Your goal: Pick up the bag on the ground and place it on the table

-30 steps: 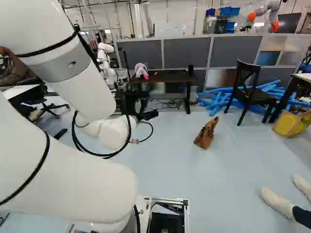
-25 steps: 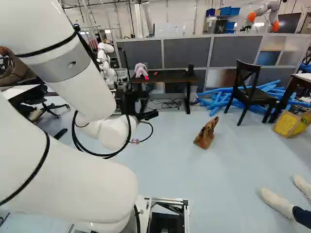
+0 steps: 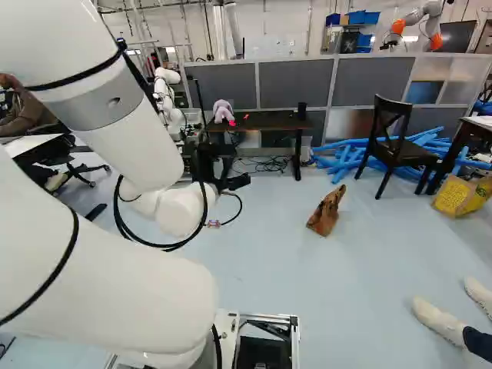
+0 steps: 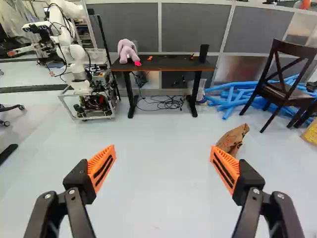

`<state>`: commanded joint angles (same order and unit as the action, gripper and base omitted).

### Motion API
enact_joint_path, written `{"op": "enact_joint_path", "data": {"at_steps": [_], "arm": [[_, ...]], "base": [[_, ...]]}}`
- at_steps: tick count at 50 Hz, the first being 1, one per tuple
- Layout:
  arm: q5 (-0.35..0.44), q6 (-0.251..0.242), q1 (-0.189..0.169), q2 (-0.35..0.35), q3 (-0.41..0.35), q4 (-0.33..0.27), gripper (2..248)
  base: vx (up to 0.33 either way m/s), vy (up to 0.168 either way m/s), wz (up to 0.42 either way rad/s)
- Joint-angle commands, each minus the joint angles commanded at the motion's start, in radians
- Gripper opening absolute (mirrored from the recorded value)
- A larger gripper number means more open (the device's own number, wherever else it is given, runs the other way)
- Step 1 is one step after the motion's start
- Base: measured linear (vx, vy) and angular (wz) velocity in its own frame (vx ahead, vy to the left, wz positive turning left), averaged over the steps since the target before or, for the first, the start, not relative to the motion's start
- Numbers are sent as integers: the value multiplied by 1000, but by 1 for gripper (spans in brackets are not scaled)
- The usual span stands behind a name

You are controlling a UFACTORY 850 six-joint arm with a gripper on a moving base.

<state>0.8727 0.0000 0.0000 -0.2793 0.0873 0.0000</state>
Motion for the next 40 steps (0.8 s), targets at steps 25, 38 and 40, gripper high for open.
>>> {"op": "enact_joint_path", "data": {"at_steps": [25,38,40], "arm": [[0,0,0,0,0,0,247],[0,0,0,0,0,0,247],[0,0,0,0,0,0,247]], "base": [[4,-34,-11],[47,-71,-1],[42,-52,6]]}}
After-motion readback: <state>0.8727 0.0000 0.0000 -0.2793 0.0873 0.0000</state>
